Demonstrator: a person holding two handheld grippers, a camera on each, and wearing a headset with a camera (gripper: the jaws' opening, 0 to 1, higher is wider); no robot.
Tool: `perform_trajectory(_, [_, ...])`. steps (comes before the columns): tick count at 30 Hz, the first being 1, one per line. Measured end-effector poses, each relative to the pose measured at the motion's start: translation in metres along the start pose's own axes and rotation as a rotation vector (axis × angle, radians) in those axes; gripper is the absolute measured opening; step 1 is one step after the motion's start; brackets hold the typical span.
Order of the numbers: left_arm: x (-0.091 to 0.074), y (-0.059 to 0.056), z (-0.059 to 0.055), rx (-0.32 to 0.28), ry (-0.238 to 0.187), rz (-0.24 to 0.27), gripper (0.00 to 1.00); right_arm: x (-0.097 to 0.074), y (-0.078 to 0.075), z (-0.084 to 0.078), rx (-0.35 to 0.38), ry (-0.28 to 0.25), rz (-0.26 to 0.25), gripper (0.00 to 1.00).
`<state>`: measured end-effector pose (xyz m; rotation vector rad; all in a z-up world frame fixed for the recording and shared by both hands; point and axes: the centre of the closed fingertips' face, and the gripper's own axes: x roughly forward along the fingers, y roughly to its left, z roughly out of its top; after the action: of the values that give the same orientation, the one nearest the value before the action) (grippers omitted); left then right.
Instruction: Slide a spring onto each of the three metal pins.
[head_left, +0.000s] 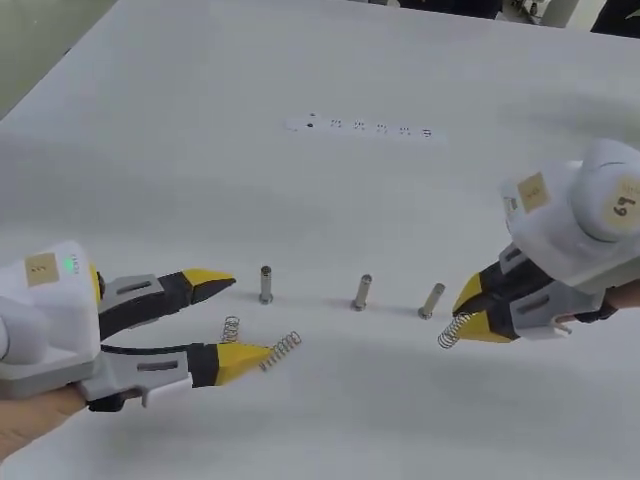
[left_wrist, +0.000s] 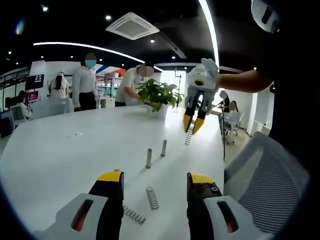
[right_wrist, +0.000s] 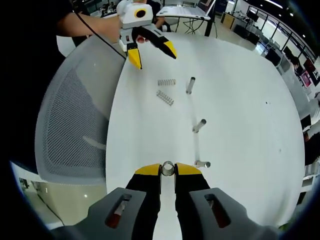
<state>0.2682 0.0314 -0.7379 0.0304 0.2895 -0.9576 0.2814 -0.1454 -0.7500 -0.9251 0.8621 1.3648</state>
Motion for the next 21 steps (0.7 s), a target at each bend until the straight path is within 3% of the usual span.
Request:
perform_trajectory(10, [-0.003,0.001,-0.001,0.0,0.008,0.002,0.45,-0.005,-0.015,-0.007,0.004,0.021,-0.036,0.07])
perform_trajectory(21, [-0.003,0.0,0.006,0.002,-0.007,-0.003,0.44,0.001,-0.02,-0.013,-0.006,0.034,-0.032,0.07])
